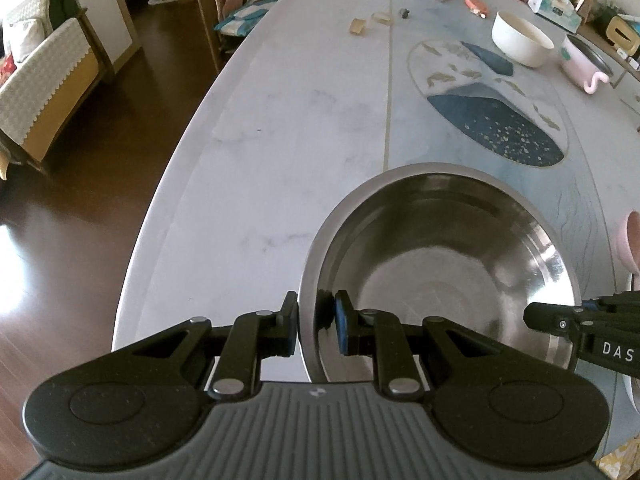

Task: Organize plates and bowls
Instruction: 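Lift the steel bowl with both grippers and carry it toward the pink plate, then lower the steel bowl onto the pink plate and open both grippers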

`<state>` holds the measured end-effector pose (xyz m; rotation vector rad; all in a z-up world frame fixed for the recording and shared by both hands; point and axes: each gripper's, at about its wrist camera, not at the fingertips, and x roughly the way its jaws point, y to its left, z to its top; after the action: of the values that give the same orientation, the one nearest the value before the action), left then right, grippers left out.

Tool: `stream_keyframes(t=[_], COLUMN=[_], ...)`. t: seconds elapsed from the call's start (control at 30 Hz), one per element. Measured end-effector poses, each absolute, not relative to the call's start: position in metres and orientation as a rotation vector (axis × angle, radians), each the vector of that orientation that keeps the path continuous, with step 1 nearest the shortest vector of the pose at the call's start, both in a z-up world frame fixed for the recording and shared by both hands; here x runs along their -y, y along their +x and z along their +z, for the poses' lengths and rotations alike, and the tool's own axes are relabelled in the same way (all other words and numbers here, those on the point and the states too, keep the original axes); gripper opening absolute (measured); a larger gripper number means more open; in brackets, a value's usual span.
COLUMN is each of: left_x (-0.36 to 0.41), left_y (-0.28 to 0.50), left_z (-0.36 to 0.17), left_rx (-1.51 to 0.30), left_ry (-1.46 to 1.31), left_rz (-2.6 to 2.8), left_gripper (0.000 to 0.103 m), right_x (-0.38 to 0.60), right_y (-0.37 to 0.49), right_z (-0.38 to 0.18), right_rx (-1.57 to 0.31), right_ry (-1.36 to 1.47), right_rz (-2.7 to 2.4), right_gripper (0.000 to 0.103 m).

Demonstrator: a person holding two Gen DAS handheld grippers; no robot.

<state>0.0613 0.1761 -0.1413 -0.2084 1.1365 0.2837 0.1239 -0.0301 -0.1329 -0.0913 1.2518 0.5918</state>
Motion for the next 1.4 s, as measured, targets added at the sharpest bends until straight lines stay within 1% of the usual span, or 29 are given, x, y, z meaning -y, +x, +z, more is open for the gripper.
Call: stream_keyframes(t=[0.17,0.33,0.37,0.67,0.73,1.03,1.1,1.17,1.2,1.27,1.3,1.33,1.4], left_x=[-0.178,-0.181,-0.181,-0.187,-0.188,-0.191,-0.189,-0.186,-0.184,-0.18,-0.176,-0.173,-0.168], left_y=[0.06,0.057,0.058,0.053,0.052,0.041,0.039,0.038,0.037,0.036,0.035,0.035,0.034], left_z=[-0.143,-0.142,-0.142,-0.139,-0.136,-0.107,-0.099,-0.091,-0.086,-0.078,-0.073,-0.069,-0.06], left_rx=[-1.128,-1.113,-1.113,-1.102,-1.091,-0.994,-0.967,-0.941,-0.926,-0.894,-0.878,-0.865,-0.829], left_ry=[-0.218,-0.234,-0.239,-0.263,-0.259,-0.227,-0.219,-0.215,-0.21,-0.201,-0.193,-0.189,-0.182], left_rz=[0.279,0.284,0.285,0.28,0.278,0.263,0.252,0.237,0.23,0.216,0.206,0.201,0.192], left_gripper=[0.017,0.018,0.018,0.019,0.019,0.019,0.019,0.023,0.028,0.033,0.04,0.052,0.063], right_x=[0.028,0.027,0.028,0.037,0.04,0.051,0.052,0.053,0.054,0.054,0.055,0.055,0.056], right_y=[0.124,0.123,0.122,0.12,0.118,0.114,0.112,0.109,0.107,0.105,0.104,0.102,0.1], right_z=[-0.133,-0.132,-0.131,-0.115,-0.109,-0.08,-0.072,-0.064,-0.06,-0.051,-0.047,-0.043,-0.036], right_rx=[-1.245,-1.236,-1.231,-1.182,-1.16,-1.071,-1.05,-1.028,-1.016,-0.993,-0.98,-0.966,-0.945], right_ry=[-0.105,-0.126,-0.128,-0.128,-0.129,-0.112,-0.114,-0.116,-0.115,-0.116,-0.118,-0.121,-0.122], right_rz=[0.593,0.601,0.601,0.577,0.571,0.577,0.584,0.592,0.595,0.607,0.609,0.61,0.612], right_gripper=[0.015,0.019,0.021,0.025,0.026,0.027,0.029,0.033,0.035,0.035,0.036,0.037,0.039])
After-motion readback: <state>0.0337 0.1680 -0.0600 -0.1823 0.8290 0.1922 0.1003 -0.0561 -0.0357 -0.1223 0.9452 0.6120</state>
